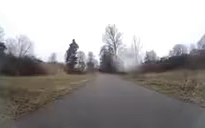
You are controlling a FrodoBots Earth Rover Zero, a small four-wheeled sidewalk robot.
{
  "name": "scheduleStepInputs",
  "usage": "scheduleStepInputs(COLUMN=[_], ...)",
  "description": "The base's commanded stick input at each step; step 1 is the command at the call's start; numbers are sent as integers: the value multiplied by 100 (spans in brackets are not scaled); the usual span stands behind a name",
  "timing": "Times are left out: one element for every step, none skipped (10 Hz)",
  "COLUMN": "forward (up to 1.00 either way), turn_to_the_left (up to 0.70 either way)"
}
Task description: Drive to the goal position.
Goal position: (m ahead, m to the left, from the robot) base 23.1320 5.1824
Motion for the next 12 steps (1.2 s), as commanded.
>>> scheduleStepInputs(forward=[70,70,70,70,70,70,70,70,70,70,70,70], turn_to_the_left=[0,0,0,0,0,0,0,0,0,0,0,0])
